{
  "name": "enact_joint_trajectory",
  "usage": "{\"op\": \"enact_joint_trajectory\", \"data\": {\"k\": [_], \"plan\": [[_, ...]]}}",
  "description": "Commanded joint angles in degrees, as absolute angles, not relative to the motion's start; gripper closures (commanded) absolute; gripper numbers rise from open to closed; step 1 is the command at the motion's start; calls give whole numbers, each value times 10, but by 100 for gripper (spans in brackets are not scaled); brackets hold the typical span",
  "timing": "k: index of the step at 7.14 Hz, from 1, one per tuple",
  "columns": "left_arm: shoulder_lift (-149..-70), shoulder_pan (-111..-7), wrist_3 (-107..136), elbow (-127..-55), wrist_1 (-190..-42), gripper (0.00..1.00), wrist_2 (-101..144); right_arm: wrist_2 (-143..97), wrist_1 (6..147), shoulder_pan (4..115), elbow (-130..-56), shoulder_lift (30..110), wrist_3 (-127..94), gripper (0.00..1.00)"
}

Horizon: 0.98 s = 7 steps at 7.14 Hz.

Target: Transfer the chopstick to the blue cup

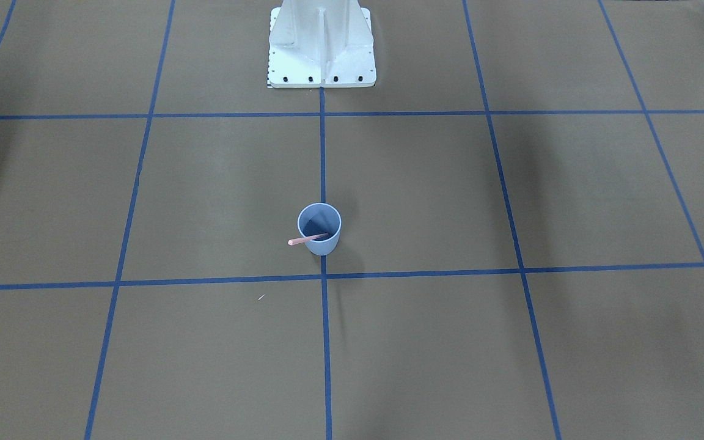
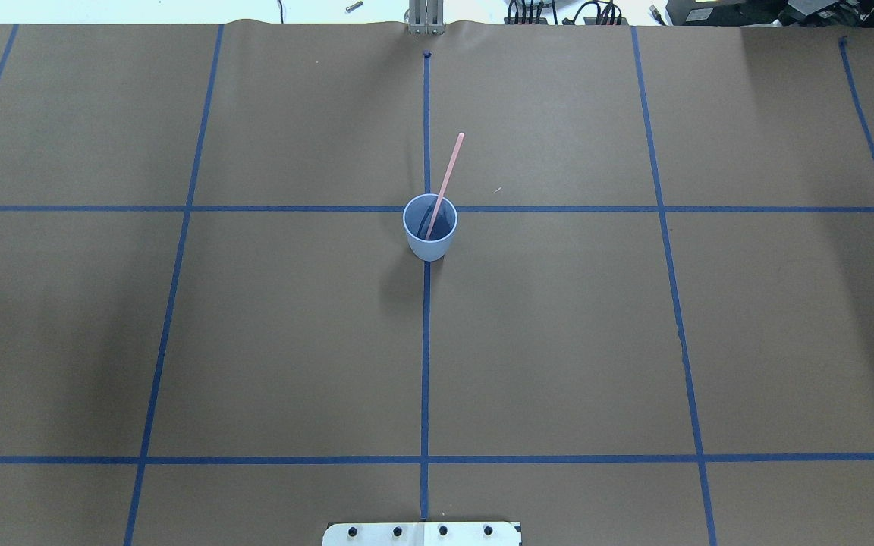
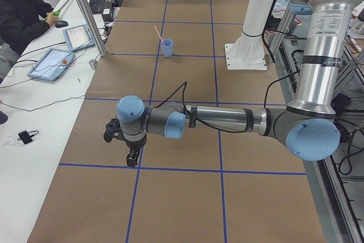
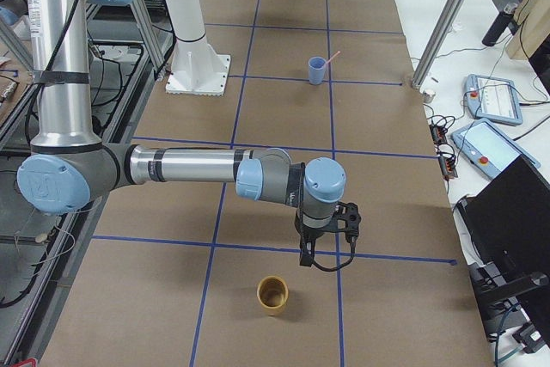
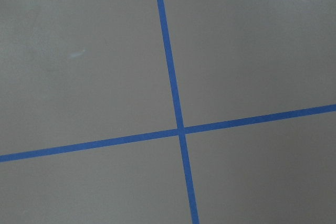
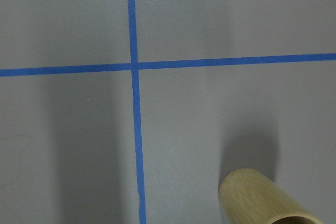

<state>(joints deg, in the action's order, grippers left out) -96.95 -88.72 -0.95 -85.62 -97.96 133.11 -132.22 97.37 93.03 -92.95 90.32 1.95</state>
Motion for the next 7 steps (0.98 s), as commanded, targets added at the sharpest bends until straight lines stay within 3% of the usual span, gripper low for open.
{"op": "enact_joint_trajectory", "data": {"k": [1,7], "plan": [[-979,-894,-6,-843,-980,1,1330,-1322,974,931,-925,901,16,0],[-980,-894,-6,-840,-968,1,1330,-1322,973,930,-926,904,16,0]]}}
